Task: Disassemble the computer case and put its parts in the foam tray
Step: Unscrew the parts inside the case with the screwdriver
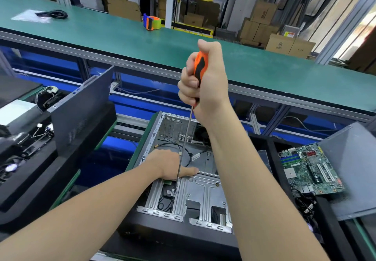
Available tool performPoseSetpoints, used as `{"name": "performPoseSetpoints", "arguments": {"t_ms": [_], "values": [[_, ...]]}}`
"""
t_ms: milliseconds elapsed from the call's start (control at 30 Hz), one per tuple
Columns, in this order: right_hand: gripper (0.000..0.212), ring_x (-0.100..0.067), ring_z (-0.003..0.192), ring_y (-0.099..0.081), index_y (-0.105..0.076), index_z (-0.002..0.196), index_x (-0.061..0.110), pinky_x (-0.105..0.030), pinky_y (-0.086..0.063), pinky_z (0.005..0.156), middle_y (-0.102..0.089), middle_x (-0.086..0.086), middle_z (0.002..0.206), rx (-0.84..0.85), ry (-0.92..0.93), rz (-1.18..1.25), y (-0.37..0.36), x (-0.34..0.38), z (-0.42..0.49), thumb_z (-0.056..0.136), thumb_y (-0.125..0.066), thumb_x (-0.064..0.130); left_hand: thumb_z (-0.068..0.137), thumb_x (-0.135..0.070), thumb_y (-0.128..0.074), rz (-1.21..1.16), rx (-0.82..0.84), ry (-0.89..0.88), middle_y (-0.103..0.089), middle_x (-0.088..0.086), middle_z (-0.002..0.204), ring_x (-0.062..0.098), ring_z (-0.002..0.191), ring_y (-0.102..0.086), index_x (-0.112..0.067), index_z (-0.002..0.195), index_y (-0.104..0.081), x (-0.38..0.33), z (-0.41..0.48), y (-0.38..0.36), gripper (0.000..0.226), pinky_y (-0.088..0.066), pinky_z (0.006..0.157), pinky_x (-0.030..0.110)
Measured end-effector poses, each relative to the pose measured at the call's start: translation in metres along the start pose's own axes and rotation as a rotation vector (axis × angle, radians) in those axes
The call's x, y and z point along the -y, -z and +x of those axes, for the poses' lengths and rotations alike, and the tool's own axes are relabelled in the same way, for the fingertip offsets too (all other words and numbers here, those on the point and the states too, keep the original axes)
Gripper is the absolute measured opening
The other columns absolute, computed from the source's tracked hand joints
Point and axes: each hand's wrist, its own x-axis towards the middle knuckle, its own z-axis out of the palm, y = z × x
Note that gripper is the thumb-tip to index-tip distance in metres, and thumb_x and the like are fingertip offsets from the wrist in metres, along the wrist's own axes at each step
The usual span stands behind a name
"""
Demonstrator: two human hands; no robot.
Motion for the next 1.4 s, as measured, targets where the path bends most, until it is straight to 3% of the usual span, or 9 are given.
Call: {"name": "performPoseSetpoints", "arguments": {"t_ms": [167,300,667,833,933,1033,1100,1233,1400], "values": [[0.051,-0.009,0.034,-0.015,-0.047,0.06,0.012,-0.014,-0.018,0.039,-0.022,0.002,0.047,0.576,-0.144,0.261,0.007,0.001,0.005,0.101,-0.034,0.039,0.056,-0.111,-0.017,-0.023,-0.047,-0.007,-0.06,-0.003,0.061,0.015,0.059,-0.056,-0.016,0.057,-0.053,0.002,0.001,-0.005,0.101,-0.046,0.064,0.034],[0.047,-0.009,0.034,-0.015,-0.05,0.062,0.011,-0.016,-0.016,0.038,-0.024,0.002,0.047,0.769,-0.206,0.34,0.002,-0.001,0.007,0.097,-0.038,0.04,0.054,-0.111,-0.019,-0.045,-0.049,0.015,-0.061,-0.003,0.062,0.013,0.061,-0.057,-0.016,0.059,-0.058,0.002,0.002,-0.005,0.103,-0.046,0.063,0.033],[0.045,-0.013,0.033,-0.017,-0.045,0.063,0.009,-0.024,-0.012,0.038,-0.02,-0.003,0.046,0.72,-0.172,0.29,0.001,0.006,-0.007,0.097,-0.034,0.036,0.066,-0.105,-0.013,-0.01,-0.053,-0.031,-0.051,-0.001,0.057,0.019,0.055,-0.05,-0.018,0.057,-0.043,0.003,-0.008,-0.002,0.093,-0.048,0.067,0.035],[0.043,-0.013,0.034,-0.014,-0.043,0.063,0.009,-0.024,-0.013,0.039,-0.018,-0.004,0.046,0.64,-0.122,0.254,0.006,0.011,-0.015,0.096,-0.034,0.035,0.067,-0.107,-0.017,-0.055,0.037,-0.068,-0.061,-0.005,0.066,0.013,0.065,-0.058,-0.016,0.066,-0.058,0.009,-0.008,0.005,0.099,-0.05,0.074,0.034],[0.042,-0.013,0.034,-0.014,-0.041,0.065,0.009,-0.024,-0.014,0.039,-0.018,-0.004,0.047,0.612,-0.102,0.251,0.008,0.013,-0.019,0.097,-0.034,0.035,0.079,-0.097,-0.032,-0.191,0.16,-0.152,-0.058,-0.014,0.074,0.006,0.071,-0.054,-0.03,0.081,-0.059,0.012,-0.011,0.017,0.072,-0.044,0.073,0.036],[0.039,-0.014,0.035,-0.015,-0.039,0.067,0.01,-0.026,-0.015,0.039,-0.02,-0.004,0.046,0.581,-0.075,0.208,0.009,0.013,-0.022,0.097,-0.035,0.035,0.089,-0.051,-0.068,-0.459,0.005,-0.332,-0.058,-0.015,0.095,0.008,0.09,-0.056,-0.036,0.094,-0.052,0.018,-0.021,0.021,0.022,-0.047,0.082,0.035],[0.04,-0.014,0.035,-0.015,-0.039,0.068,0.01,-0.026,-0.016,0.04,-0.023,-0.003,0.046,0.548,-0.063,0.172,0.009,0.014,-0.022,0.098,-0.034,0.035,0.084,-0.029,-0.076,-0.509,-0.079,-0.463,-0.052,-0.013,0.101,0.007,0.1,-0.052,-0.04,0.087,-0.053,0.023,-0.033,0.025,0.026,-0.043,0.091,0.03],[0.042,-0.015,0.036,-0.014,-0.04,0.066,0.01,-0.026,-0.016,0.041,-0.024,-0.003,0.046,0.487,-0.04,0.14,0.009,0.015,-0.023,0.1,-0.032,0.033,0.08,-0.031,-0.074,-0.273,0.002,-0.607,-0.047,-0.019,0.105,0.006,0.111,-0.042,-0.037,0.088,-0.071,0.029,-0.053,0.029,0.01,-0.03,0.104,0.03],[0.041,-0.015,0.035,-0.014,-0.038,0.068,0.01,-0.023,-0.018,0.041,-0.024,-0.003,0.045,0.476,-0.03,0.136,0.008,0.019,-0.025,0.102,-0.029,0.031,0.084,-0.046,-0.078,-0.344,-0.015,-0.582,-0.055,-0.017,0.109,0.006,0.113,-0.049,-0.037,0.089,-0.076,0.034,-0.063,0.024,0.01,-0.033,0.111,0.034]]}}
